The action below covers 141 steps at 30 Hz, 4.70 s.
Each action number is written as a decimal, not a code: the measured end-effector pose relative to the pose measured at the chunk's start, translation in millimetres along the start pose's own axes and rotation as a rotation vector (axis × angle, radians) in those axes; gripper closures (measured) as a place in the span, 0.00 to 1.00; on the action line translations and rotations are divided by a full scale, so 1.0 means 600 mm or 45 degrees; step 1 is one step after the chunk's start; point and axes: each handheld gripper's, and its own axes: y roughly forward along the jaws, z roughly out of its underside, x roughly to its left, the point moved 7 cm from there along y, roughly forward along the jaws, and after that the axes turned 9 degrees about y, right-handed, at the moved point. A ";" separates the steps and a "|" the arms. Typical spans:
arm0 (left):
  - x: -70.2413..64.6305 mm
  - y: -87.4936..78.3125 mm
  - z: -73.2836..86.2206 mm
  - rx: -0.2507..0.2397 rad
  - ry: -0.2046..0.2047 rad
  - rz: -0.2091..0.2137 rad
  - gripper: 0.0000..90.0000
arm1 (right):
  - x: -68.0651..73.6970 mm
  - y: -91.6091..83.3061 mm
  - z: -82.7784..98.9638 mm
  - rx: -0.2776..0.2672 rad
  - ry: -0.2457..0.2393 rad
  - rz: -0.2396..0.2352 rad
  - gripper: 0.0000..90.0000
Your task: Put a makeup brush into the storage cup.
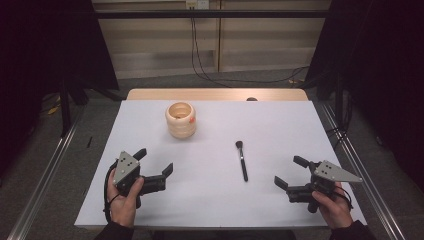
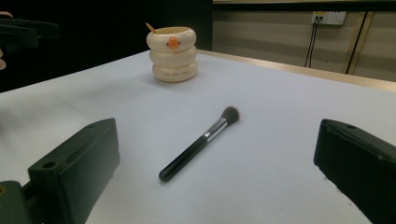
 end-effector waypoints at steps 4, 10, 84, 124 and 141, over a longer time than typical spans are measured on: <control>-0.004 -0.009 0.007 0.008 0.030 -0.007 0.01 | -0.002 -0.002 -0.001 -0.001 0.003 0.007 0.00; -0.004 -0.025 0.020 0.009 0.011 -0.019 0.01 | -0.001 0.000 0.001 0.009 -0.008 -0.002 0.00; -0.012 -0.017 0.026 0.024 0.040 0.041 0.01 | -0.017 0.189 -0.020 0.624 -0.034 0.058 0.10; -0.005 -0.015 0.030 0.034 0.036 0.045 0.01 | -0.029 0.297 0.007 1.151 0.075 0.150 0.66; -0.005 -0.016 0.030 0.031 0.042 0.044 0.02 | -0.033 0.307 0.016 1.229 0.107 0.233 0.76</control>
